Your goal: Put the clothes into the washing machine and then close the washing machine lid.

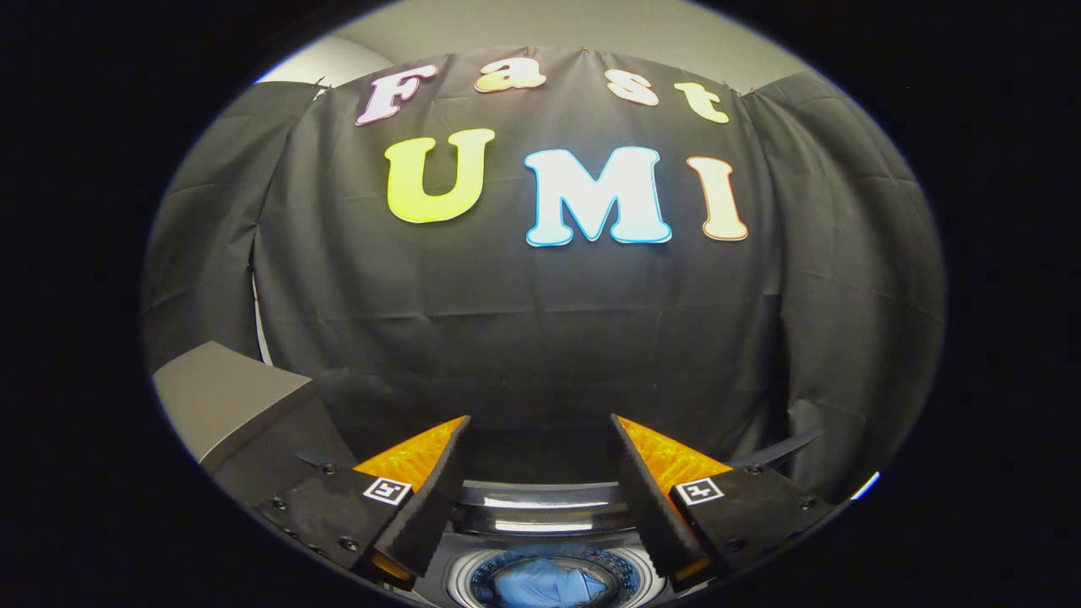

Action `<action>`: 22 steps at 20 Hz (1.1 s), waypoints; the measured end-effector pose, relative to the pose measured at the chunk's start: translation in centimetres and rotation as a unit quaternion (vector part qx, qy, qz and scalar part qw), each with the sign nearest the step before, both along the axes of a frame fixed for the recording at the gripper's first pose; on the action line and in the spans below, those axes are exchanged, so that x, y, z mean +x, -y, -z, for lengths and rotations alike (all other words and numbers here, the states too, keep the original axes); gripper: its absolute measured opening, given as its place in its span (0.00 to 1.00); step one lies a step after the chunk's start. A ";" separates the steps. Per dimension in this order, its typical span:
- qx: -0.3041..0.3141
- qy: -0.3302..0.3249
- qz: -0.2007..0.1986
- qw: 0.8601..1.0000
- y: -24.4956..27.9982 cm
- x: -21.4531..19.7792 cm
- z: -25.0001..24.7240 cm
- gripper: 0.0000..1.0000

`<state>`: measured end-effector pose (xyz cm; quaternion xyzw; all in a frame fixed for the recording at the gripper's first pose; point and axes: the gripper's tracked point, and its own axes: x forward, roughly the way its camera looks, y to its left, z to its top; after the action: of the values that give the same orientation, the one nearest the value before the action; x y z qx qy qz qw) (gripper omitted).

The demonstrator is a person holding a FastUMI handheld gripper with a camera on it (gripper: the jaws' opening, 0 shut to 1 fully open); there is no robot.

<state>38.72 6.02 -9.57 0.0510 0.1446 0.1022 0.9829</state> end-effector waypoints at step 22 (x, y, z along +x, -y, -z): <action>-0.028 -0.059 -0.019 0.998 1.5 -11.1 7.6 0.98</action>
<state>27.62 4.49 -17.17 0.0270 0.2057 0.1136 0.9716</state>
